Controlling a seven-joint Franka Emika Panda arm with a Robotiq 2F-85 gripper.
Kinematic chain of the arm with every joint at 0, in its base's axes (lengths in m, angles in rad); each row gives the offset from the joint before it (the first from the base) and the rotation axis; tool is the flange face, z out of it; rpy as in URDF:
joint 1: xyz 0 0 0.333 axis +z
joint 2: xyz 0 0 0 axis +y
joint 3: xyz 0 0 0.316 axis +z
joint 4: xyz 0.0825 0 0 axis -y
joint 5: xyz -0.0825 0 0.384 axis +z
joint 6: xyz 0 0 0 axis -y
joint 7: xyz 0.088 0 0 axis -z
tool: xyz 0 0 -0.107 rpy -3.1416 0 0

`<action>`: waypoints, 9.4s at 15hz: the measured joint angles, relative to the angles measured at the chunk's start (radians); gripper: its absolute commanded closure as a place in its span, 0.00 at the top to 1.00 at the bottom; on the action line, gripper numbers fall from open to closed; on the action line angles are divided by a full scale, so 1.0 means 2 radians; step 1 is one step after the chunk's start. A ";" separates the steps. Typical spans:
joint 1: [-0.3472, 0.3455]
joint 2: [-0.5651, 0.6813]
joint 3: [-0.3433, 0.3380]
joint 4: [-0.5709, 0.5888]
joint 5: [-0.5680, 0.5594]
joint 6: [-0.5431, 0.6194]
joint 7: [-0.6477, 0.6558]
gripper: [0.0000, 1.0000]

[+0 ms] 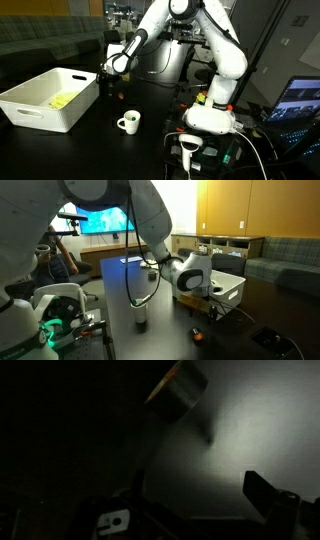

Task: Put the towels into the basket and the marker and tape into the mug

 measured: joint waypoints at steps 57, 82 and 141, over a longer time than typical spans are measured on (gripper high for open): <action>0.078 0.031 -0.133 0.064 0.122 -0.162 0.253 0.14; 0.167 -0.210 -0.091 -0.202 0.122 -0.155 0.278 0.18; 0.277 -0.345 -0.059 -0.359 -0.102 -0.076 0.556 1.00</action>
